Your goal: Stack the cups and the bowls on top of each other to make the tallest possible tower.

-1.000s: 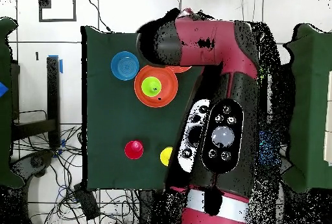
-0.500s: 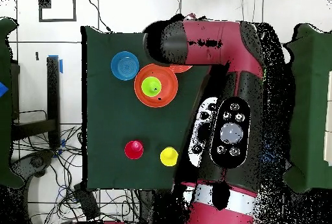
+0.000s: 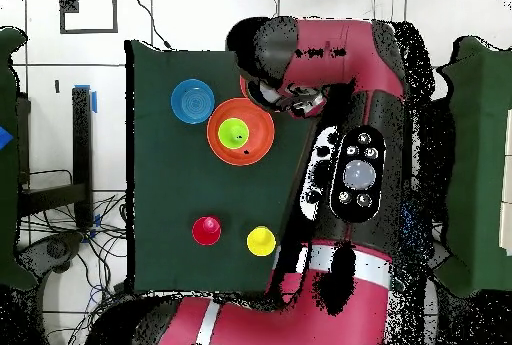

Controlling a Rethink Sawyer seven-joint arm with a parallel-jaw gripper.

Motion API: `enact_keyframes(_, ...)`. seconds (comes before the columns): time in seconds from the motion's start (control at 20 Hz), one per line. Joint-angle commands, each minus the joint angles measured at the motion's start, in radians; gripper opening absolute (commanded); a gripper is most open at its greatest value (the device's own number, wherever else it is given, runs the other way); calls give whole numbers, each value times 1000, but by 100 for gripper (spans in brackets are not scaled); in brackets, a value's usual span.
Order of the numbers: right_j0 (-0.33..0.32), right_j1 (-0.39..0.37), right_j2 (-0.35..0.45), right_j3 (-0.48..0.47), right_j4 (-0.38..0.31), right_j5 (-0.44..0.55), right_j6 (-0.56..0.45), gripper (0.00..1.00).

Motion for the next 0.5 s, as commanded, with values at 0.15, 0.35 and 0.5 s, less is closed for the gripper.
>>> enact_keyframes(0.15, 29, 110, 27, -27, -80, 22, -72, 100)
enact_keyframes(0.35, 35, 107, 15, 0, -89, -123, -22, 100)
enact_keyframes(0.5, 29, 77, 9, 43, -80, -306, 32, 100)
